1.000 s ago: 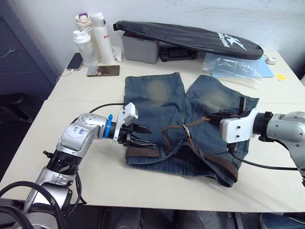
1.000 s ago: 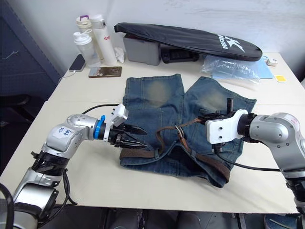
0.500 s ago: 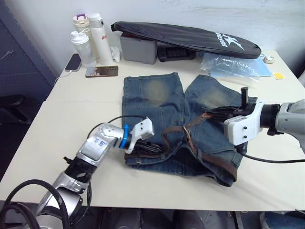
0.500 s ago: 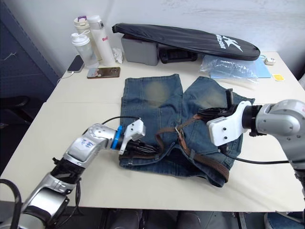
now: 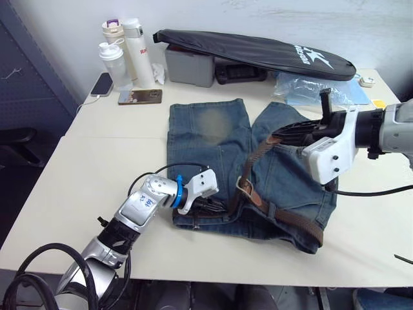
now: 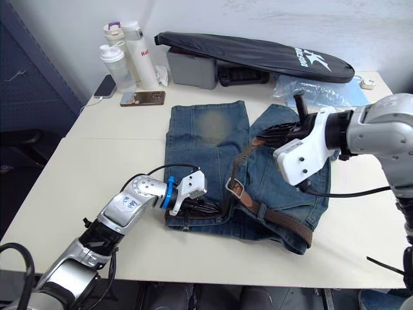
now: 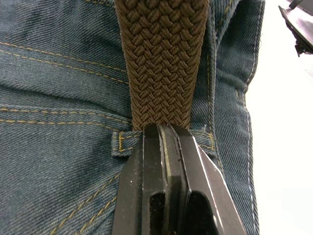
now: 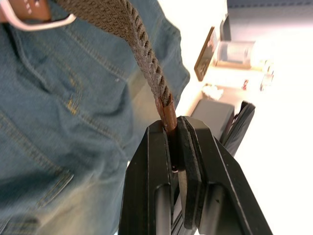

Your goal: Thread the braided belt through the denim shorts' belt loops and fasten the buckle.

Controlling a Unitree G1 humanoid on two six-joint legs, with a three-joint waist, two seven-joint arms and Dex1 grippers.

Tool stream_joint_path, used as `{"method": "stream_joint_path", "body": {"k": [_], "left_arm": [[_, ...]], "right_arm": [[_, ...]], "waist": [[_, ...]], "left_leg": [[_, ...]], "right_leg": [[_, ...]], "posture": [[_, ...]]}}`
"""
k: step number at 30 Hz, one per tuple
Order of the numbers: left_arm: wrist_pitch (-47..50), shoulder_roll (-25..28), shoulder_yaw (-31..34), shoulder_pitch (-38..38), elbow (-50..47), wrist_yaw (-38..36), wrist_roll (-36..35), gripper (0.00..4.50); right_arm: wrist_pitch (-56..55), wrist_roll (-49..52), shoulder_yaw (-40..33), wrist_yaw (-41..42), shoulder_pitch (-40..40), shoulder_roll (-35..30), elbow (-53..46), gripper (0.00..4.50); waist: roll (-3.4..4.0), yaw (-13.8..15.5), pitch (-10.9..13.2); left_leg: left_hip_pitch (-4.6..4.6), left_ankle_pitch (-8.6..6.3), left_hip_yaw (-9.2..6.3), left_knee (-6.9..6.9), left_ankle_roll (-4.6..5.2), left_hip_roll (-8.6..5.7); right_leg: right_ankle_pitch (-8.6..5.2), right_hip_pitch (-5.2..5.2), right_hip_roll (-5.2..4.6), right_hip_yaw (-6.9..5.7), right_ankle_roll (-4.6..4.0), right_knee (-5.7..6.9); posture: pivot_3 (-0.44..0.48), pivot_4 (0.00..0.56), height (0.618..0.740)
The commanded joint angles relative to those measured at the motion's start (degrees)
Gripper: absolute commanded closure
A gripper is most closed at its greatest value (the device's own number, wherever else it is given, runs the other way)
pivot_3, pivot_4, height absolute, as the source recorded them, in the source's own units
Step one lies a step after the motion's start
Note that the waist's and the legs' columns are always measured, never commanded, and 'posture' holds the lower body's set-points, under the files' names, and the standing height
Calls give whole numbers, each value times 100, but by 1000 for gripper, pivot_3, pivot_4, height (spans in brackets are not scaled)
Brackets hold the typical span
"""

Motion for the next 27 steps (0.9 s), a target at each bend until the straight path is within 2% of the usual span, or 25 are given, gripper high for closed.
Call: {"method": "stream_joint_path", "body": {"k": [1, 4, 8, 11, 13, 15, 17, 20, 23, 27], "left_arm": [[303, -32, 343, 112, -18, 60, -248, 4422], [639, -155, 1037, 15, -260, -37, -949, 4422], [1194, -386, 2333, -327, -419, 353, -1971, 4422], [1617, -484, 2751, -491, -633, 609, -2457, 3622], [1817, -513, 2716, -603, -838, 782, -2537, 3101], [1938, -520, 2529, -715, -988, 950, -2476, 2151], [1924, -497, 2013, -830, -1161, 1203, -2080, 1544], [1623, -475, 1409, -868, -1201, 1598, -1435, 385], [1389, -619, 1127, -801, -1107, 1850, -1126, 385], [1444, -988, 1230, -803, -1126, 2105, -1227, 385]], "right_arm": [[-48, 105, -131, -102, -28, 51, -119, 4500], [69, 123, -152, -138, 198, 85, -228, 4500], [167, 22, -268, -343, 611, 109, -234, 4500], [312, -48, -295, -437, 736, 77, -278, 4500], [391, -71, -290, -471, 776, 68, -294, 4500], [479, -100, -269, -483, 761, 78, -289, 4500], [628, -171, -228, -482, 721, 78, -278, 4500], [803, -209, -232, -468, 733, 61, -318, 4500], [900, -227, -246, -472, 732, 63, -351, 4500], [1007, -225, -266, -471, 763, 51, -396, 4500]], "waist": [[-1, -3, 1], [-3, -8, 2], [-5, -9, 3], [-5, -12, 3], [-3, -12, 2], [-5, -11, 3], [-8, -9, 5], [-7, 4, 5], [-8, 2, 5], [-9, -6, 5]], "left_leg": [[-1, 0, 1, 0, 0, 0], [-2, 0, 2, -1, 0, 3], [-4, 0, 2, 0, 0, 9], [-5, 0, 4, 2, 0, 8], [-2, 0, 6, 2, 0, 8], [-1, 0, 8, 1, -1, 8], [-2, 0, 10, 2, 0, 8], [-3, 0, 15, 3, 0, 6], [-3, 0, 22, 2, 0, 8], [-1, 0, 33, 2, 0, 15]], "right_leg": [[0, 0, 0, 0, 0, -1], [0, -3, 2, 0, 0, 0], [0, -5, 4, -4, 0, 2], [0, -4, 2, -3, 0, 1], [0, -2, 2, -2, 0, 1], [0, -2, 2, -1, 0, 2], [0, -2, 3, -1, 0, 1], [1, -1, 1, 3, 0, -1], [1, -3, 4, 7, 0, -3], [1, -4, 8, 7, 0, -3]], "posture": [[0, 150, 740], [0, 150, 740], [0, 150, 740], [0, 150, 740], [0, 150, 740], [0, 150, 740], [0, 150, 740], [0, 150, 740], [0, 150, 740], [0, 150, 740]]}}
